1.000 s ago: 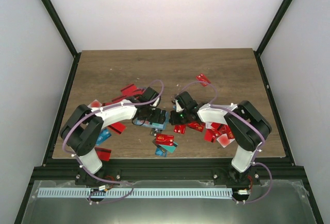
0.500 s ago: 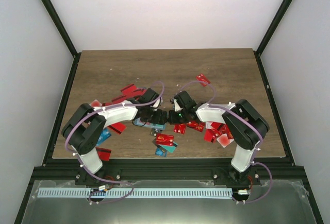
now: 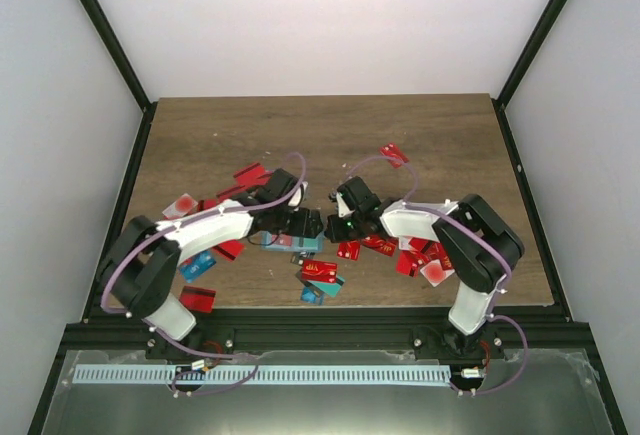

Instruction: Put the credit cards into the card holder

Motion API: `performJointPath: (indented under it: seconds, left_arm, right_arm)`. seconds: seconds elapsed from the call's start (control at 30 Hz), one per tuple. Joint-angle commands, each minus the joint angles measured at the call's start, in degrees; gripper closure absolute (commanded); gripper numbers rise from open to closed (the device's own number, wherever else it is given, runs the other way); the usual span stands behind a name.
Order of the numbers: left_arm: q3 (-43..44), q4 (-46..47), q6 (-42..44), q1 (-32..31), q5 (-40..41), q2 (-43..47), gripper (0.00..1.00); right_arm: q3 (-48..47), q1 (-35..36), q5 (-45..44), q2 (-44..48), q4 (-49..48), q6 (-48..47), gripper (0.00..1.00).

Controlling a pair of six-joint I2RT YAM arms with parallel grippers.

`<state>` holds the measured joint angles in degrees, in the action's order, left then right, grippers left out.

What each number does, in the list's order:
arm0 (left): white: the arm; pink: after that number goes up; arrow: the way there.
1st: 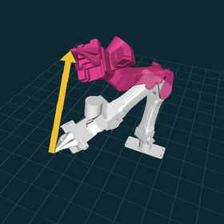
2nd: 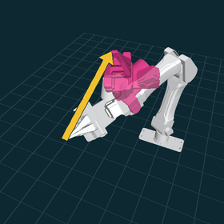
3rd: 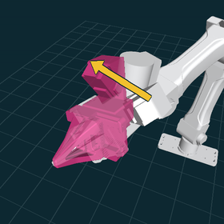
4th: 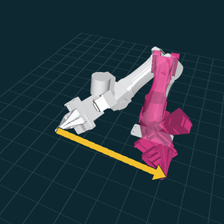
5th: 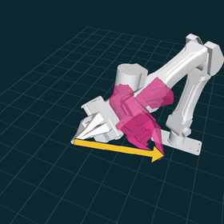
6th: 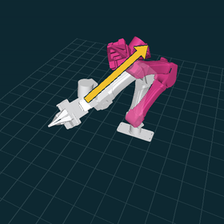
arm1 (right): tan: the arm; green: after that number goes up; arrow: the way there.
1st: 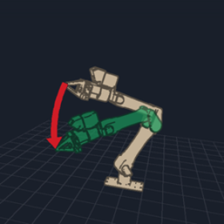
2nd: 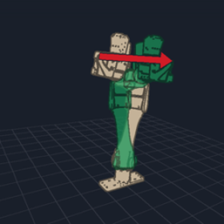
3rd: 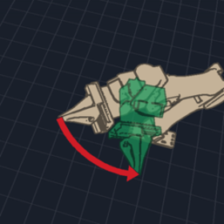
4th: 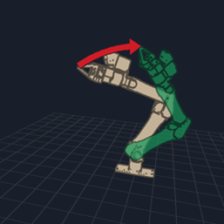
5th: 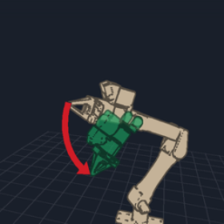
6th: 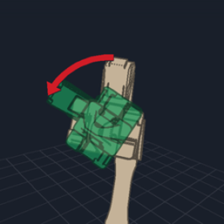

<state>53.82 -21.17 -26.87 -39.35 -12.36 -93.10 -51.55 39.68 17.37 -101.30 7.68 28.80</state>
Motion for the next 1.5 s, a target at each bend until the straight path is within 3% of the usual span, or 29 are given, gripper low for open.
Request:
performJointPath:
  seconds: [0.0,0.17,0.3,0.4,0.6,1.07,1.17,1.37,1.47]
  left_arm:
    - [-0.4,-1.9,-0.7,1.2,4.0,8.4,0.13]
    - [-3.5,-4.1,-1.0,4.7,7.5,15.0,0.12]
    - [-8.3,-4.4,-1.9,9.3,9.7,18.4,0.12]
    - [-12.1,-3.7,-2.9,12.1,10.7,20.6,0.12]
    - [-17.1,-1.2,-3.6,15.9,8.3,23.2,0.12]
    - [-19.2,1.0,-3.4,16.9,6.4,24.2,0.13]
    - [-19.9,2.4,-3.4,16.9,5.3,23.5,0.15]
    - [-20.8,4.4,-3.4,16.9,3.9,21.5,0.17]
    - [-21.5,5.8,-3.5,16.9,2.2,20.2,0.17]
  right_arm:
    - [0.7,0.7,0.4,5.1,2.3,-6.0,0.88]
    - [-0.6,3.6,-1.5,9.0,5.1,-10.3,0.74]
    - [-3.5,8.4,-6.5,9.3,7.7,-11.1,0.52]
    - [-7.4,12.0,-12.3,6.8,11.0,-10.9,0.41]
    - [-14.9,17.2,-28.8,-0.9,20.0,-8.0,0.36]
    - [-23.3,21.6,-46.2,-10.3,28.4,-4.4,0.40]
    - [-24.1,21.6,-47.5,-11.1,28.6,-4.0,0.47]
    - [-23.9,21.7,-48.7,-11.7,28.6,-3.5,0.75]
    - [-22.7,21.6,-48.1,-11.6,27.5,-3.4,0.84]
